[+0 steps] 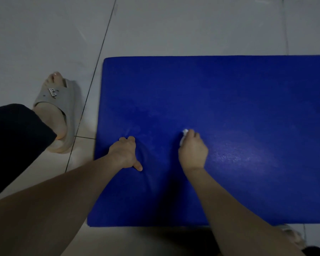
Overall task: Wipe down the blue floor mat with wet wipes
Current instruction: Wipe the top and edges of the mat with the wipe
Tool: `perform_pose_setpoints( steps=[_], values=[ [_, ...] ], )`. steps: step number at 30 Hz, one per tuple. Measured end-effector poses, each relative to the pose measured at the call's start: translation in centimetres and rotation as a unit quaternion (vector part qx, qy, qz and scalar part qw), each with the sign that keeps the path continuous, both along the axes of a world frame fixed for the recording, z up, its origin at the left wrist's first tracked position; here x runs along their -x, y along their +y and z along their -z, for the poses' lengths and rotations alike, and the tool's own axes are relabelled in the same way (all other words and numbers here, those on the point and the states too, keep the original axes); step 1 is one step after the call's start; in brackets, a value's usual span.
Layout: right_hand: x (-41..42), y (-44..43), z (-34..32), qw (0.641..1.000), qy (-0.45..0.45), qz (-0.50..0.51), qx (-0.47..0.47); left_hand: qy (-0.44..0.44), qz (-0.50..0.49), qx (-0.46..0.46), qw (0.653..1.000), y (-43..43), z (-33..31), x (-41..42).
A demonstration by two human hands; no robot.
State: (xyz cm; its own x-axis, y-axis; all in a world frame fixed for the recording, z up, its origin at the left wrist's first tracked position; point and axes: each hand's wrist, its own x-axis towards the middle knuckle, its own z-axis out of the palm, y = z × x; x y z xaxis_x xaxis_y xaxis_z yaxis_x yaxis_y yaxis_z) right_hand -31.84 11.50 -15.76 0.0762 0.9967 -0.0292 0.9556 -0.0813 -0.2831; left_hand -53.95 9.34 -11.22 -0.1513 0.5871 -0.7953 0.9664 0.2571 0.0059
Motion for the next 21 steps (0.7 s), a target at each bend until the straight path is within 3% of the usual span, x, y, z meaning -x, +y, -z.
perform_pose_setpoints(
  steps=[5, 9, 15, 19, 21],
  values=[
    [5.9, -1.9, -0.1, 0.991, -0.010, -0.133, -0.004, 0.007, 0.005, 0.002, 1.000, 0.0, 0.0, 0.0],
    [4.4, -1.3, -0.6, 0.979, -0.020, -0.201, -0.012, 0.003, 0.002, 0.009, 1.000, 0.1, -0.1, 0.0],
    [-7.0, 1.4, -0.3, 0.995, -0.045, -0.029, 0.083, -0.001, -0.008, 0.008, 1.000, 0.1, -0.2, 0.0],
    [-13.4, 3.0, -0.8, 0.988, -0.042, 0.130, 0.067, 0.002, -0.007, 0.008, 1.000, 0.1, -0.3, -0.2],
    [-13.4, 3.4, -0.4, 0.986, -0.042, 0.158, 0.044, 0.001, -0.007, 0.009, 1.000, 0.1, -0.2, -0.3]
  ],
)
